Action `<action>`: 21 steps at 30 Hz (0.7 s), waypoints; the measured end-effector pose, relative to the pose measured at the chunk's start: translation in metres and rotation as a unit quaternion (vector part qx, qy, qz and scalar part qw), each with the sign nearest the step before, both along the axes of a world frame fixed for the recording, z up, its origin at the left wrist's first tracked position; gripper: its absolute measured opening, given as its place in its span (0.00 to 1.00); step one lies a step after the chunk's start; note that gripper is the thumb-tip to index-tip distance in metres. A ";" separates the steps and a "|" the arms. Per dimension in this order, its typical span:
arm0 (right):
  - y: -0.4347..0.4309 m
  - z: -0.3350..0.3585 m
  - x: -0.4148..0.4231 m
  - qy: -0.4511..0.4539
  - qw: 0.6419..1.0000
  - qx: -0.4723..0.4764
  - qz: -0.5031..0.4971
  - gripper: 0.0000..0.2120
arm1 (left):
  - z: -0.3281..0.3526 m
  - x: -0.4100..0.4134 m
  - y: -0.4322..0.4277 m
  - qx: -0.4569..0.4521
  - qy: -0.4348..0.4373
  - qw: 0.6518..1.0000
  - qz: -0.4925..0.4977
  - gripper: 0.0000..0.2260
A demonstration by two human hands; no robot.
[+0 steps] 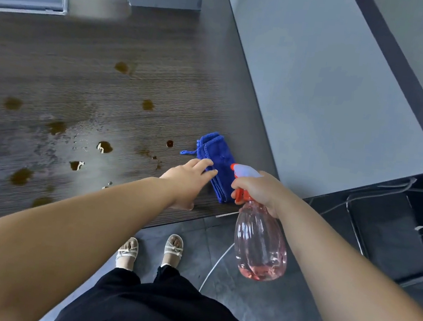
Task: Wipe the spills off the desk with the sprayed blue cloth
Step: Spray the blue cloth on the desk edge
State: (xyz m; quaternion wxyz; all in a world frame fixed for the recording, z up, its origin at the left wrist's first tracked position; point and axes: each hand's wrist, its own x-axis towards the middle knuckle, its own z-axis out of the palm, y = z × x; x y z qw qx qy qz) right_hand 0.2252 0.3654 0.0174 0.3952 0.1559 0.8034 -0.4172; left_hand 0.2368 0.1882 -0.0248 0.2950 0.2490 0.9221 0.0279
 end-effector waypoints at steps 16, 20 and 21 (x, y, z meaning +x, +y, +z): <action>0.023 0.000 0.023 -0.034 0.999 0.014 0.032 0.22 | -0.005 -0.003 -0.007 0.092 -0.041 0.994 0.036 0.32; 0.025 0.000 0.028 -0.043 0.999 0.008 0.011 0.20 | -0.006 -0.003 -0.009 0.092 -0.065 0.993 0.029 0.33; 0.025 -0.001 0.029 -0.044 0.999 0.007 0.011 0.20 | -0.005 -0.004 -0.009 0.094 -0.071 0.993 0.029 0.33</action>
